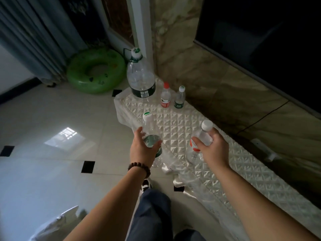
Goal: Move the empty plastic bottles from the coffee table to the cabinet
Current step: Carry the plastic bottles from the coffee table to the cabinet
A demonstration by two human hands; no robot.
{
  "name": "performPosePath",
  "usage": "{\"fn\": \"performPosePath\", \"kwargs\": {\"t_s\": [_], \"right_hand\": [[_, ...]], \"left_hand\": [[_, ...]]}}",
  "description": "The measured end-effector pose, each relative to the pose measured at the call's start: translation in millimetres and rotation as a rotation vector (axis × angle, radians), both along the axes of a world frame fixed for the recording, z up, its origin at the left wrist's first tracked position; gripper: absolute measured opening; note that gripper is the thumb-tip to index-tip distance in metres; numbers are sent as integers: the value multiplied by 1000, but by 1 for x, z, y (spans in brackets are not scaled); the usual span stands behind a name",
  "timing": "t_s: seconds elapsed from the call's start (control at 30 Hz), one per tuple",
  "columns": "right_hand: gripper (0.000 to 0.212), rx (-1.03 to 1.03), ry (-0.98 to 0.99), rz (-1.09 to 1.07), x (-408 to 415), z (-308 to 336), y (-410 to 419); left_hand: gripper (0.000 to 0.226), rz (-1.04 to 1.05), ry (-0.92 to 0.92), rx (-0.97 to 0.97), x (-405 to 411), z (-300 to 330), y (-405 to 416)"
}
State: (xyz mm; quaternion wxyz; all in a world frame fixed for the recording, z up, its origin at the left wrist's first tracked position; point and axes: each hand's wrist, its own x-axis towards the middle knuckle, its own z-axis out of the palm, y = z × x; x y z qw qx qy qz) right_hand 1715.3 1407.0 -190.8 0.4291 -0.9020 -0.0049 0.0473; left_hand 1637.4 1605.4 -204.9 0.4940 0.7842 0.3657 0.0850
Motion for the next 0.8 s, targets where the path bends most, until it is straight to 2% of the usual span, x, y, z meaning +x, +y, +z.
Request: {"fn": "performPosePath", "kwargs": {"t_s": [0.37,0.8], "right_hand": [[61,-15,73,-87,75,-31,122],[63,-19,44,-48,169,-139,174]], "left_hand": [[80,-96,60,-3,99,-40,117],[70,-144,90,63,205,-159,149]]}}
